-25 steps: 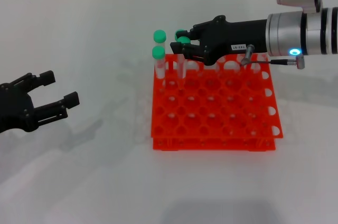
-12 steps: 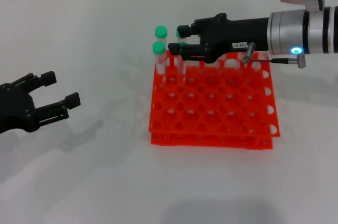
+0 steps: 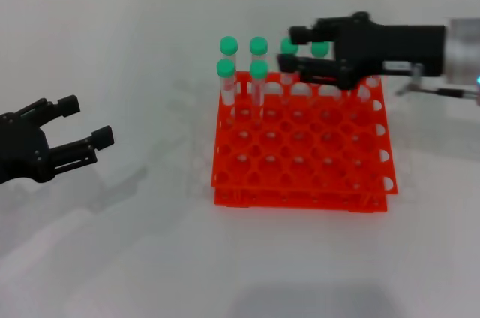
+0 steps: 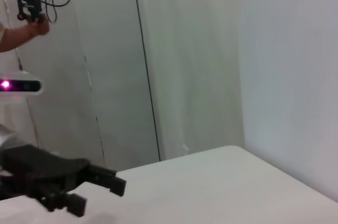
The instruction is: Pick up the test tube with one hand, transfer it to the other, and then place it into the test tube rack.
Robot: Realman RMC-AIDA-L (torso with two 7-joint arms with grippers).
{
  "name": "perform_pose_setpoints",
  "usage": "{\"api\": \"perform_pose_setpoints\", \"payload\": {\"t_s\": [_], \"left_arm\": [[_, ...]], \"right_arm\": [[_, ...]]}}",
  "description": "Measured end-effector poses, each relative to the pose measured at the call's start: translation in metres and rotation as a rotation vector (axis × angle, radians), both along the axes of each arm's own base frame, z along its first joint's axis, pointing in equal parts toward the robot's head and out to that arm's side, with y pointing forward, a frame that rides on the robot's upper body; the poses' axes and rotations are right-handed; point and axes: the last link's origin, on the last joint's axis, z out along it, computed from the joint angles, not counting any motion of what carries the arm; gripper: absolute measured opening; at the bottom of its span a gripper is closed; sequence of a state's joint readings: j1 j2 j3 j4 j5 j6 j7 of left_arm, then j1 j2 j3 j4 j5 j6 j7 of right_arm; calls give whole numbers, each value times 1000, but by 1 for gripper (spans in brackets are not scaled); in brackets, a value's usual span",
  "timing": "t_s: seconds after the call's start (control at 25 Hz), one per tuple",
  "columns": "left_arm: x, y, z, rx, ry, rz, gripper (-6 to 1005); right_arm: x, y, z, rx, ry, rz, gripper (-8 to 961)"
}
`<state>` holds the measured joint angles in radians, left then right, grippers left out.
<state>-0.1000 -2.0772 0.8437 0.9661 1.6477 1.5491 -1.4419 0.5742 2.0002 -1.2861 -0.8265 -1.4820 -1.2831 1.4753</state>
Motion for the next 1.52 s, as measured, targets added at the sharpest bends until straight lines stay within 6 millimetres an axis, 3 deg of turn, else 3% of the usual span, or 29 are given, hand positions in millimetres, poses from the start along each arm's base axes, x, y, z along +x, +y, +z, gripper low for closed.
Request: {"api": "perform_pose_setpoints", "payload": {"t_s": [0.4, 0.68, 1.0, 1.2, 1.52], "left_arm": [[12, 1, 3, -60, 5, -101, 884], [16, 1, 8, -158, 16, -164, 884], [17, 7, 8, -233, 23, -189, 884], [18, 10, 6, -255, 38, -196, 884], [21, 15, 5, -274, 50, -190, 884]], "right_arm": [[62, -39, 42, 13, 53, 16, 499], [89, -57, 38, -12, 5, 9, 545], [99, -63, 30, -39, -22, -6, 669], [102, -65, 27, -49, -36, -11, 853], [107, -68, 24, -69, -60, -23, 883]]}}
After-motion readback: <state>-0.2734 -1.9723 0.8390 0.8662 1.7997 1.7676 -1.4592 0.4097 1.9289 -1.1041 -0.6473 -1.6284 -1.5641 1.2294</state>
